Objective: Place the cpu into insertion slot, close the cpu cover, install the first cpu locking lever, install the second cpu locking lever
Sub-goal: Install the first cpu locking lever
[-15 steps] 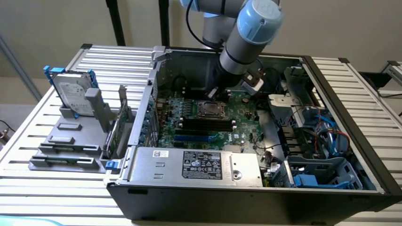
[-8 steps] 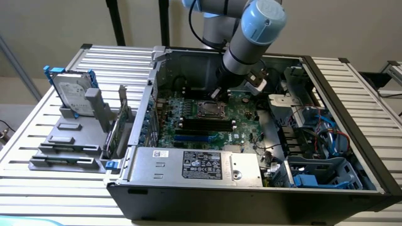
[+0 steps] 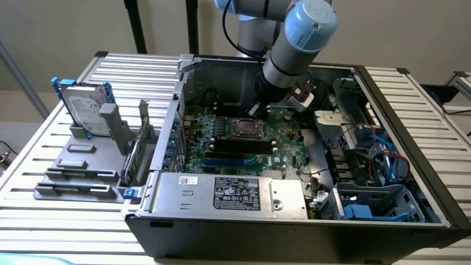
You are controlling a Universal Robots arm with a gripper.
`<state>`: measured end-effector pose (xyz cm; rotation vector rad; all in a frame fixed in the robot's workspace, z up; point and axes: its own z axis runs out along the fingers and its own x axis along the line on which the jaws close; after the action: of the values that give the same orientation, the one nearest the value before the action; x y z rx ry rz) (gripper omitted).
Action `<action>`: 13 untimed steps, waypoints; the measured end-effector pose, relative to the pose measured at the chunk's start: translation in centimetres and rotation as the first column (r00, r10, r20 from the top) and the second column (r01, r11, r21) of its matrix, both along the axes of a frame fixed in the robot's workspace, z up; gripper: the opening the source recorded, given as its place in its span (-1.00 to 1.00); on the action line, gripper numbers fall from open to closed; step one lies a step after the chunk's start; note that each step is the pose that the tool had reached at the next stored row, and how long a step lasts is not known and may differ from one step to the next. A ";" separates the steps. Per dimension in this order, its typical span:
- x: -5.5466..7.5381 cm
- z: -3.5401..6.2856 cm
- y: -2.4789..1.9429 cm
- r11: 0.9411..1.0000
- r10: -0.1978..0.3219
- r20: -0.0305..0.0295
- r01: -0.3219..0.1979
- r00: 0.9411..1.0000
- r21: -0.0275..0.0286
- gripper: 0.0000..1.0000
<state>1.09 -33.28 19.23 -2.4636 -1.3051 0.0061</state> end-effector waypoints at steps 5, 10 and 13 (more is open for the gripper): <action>0.0 -0.01 0.00 1.000 0.005 0.000 -0.005 1.000 0.003 -0.79; 0.0 -0.03 0.00 1.000 0.009 0.000 -0.009 1.000 0.008 -0.79; 0.0 -0.05 0.00 1.000 0.013 0.000 -0.013 1.000 0.009 -0.79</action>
<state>1.09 -33.28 19.18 -2.4474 -1.3188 0.0037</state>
